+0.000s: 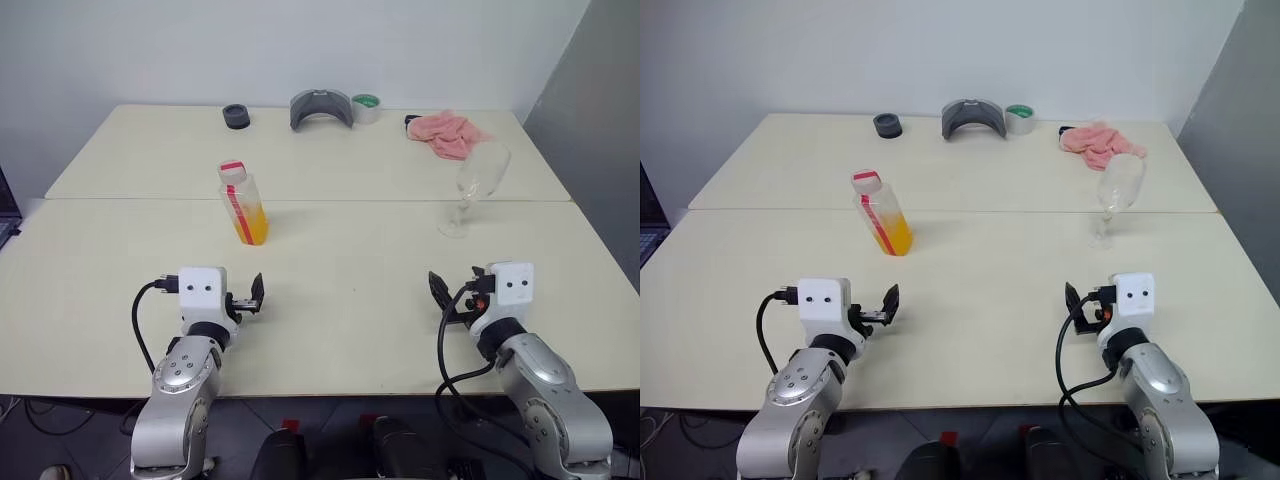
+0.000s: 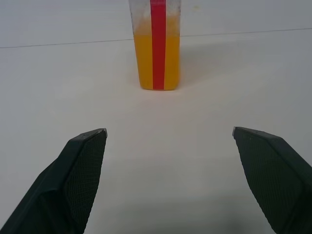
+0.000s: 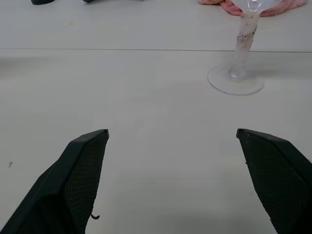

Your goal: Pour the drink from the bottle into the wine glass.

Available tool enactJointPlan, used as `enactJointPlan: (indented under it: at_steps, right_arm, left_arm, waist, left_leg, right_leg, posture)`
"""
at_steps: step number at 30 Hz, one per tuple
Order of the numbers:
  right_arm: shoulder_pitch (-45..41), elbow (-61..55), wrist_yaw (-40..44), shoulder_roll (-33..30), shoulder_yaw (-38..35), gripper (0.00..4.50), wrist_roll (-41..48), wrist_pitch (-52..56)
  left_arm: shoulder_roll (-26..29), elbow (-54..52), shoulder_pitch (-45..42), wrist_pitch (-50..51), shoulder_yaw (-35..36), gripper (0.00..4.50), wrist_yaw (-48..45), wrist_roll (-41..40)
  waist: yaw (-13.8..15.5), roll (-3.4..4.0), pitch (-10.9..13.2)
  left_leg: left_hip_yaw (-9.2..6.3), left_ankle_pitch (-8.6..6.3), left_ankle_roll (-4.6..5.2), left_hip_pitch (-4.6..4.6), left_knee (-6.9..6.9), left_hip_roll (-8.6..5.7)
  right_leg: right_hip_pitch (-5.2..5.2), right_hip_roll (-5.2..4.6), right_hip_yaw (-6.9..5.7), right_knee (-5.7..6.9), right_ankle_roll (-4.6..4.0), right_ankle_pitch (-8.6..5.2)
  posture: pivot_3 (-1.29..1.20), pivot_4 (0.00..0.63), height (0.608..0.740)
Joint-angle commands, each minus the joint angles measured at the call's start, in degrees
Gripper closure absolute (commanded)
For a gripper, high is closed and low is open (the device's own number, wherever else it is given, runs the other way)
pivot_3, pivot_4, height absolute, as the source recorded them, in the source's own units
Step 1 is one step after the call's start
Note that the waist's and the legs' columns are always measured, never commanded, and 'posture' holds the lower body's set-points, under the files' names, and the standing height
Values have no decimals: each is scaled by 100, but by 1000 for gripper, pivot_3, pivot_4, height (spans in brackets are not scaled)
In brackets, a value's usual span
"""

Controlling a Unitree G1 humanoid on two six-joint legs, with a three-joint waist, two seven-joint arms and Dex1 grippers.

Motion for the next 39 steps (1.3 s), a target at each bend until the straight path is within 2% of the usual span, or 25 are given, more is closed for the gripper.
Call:
enactJointPlan:
  at_steps: [1, 39]
  right_arm:
    - [-31, -186, 57, -75, -20, 0, 17, -145]
    - [-127, -22, -79, -181, -73, 0, -217, -508]
  left_arm:
    - [77, -332, 14, -73, 78, 21, -18, 9]
    - [-51, -284, -99, -190, 245, 21, -10, -287]
  waist:
    - [0, 0, 0]
    - [0, -1, -1]
  left_leg:
    - [0, 0, 0, 0, 0, 0]
    - [-1, 0, 0, 0, 1, -1]
  right_leg:
    - [0, 0, 0, 0, 0, 0]
    - [1, 0, -2, 1, -7, 4]
  posture:
    - [0, 150, 740]
    - [0, 150, 740]
